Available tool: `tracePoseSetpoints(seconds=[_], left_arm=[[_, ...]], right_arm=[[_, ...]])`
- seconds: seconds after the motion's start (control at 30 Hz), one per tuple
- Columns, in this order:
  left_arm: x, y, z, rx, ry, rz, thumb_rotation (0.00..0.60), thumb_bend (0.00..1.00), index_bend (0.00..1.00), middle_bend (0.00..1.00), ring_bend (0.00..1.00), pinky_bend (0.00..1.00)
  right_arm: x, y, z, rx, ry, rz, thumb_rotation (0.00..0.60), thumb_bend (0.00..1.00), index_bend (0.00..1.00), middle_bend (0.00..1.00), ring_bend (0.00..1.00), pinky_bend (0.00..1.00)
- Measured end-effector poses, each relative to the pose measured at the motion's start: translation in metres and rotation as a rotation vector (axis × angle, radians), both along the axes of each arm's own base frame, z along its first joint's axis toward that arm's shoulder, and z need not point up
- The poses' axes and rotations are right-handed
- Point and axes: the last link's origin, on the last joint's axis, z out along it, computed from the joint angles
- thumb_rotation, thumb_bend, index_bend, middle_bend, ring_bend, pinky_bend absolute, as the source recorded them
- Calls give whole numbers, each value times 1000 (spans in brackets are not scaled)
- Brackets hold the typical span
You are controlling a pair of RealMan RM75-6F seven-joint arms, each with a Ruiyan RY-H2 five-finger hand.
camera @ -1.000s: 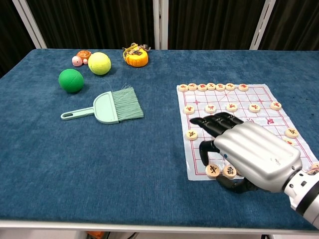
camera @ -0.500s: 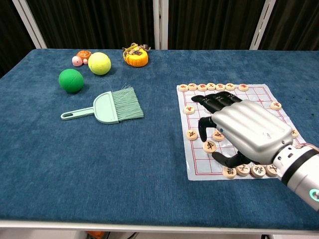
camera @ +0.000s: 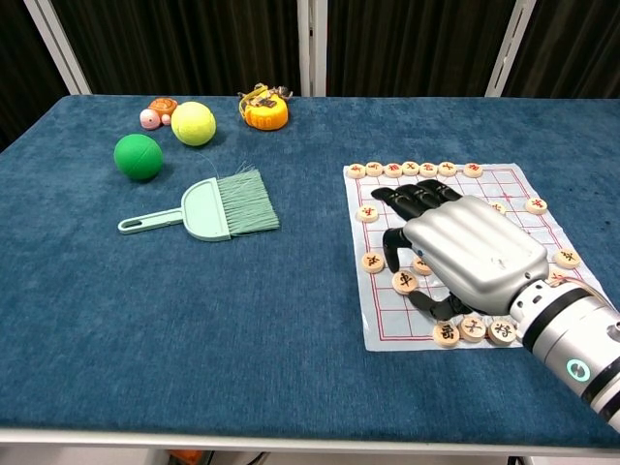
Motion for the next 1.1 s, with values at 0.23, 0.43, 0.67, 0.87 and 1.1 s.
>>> tracePoseSetpoints(seconds=[0.23,0.43,0.67,0.87,1.1], left_arm=[[-1,0,0,0,0,4,600,111,62,47,0,0],[-1,0,0,1,-1,2,600,111,62,47,0,0],[1,0,1,-5,10,-1,600,110,62,47,0,0],[5,4,-3,-25,20,-5,600,111,62,47,0,0],[11,13,-9,-40,39,-21,600,110,62,47,0,0]], right_arm=[[1,0,0,14,-8,-5,600,251,321,0,0,0],[1,0,6,4,-25,-9,600,250,306,0,0,0],[-7,7,55,-103,-100,8,600,239,252,0,0,0],[-48,22,139,-272,-138,-23,600,224,6,0,0,0],[-100,49,207,-423,-256,-143,600,221,0,0,0,0]])
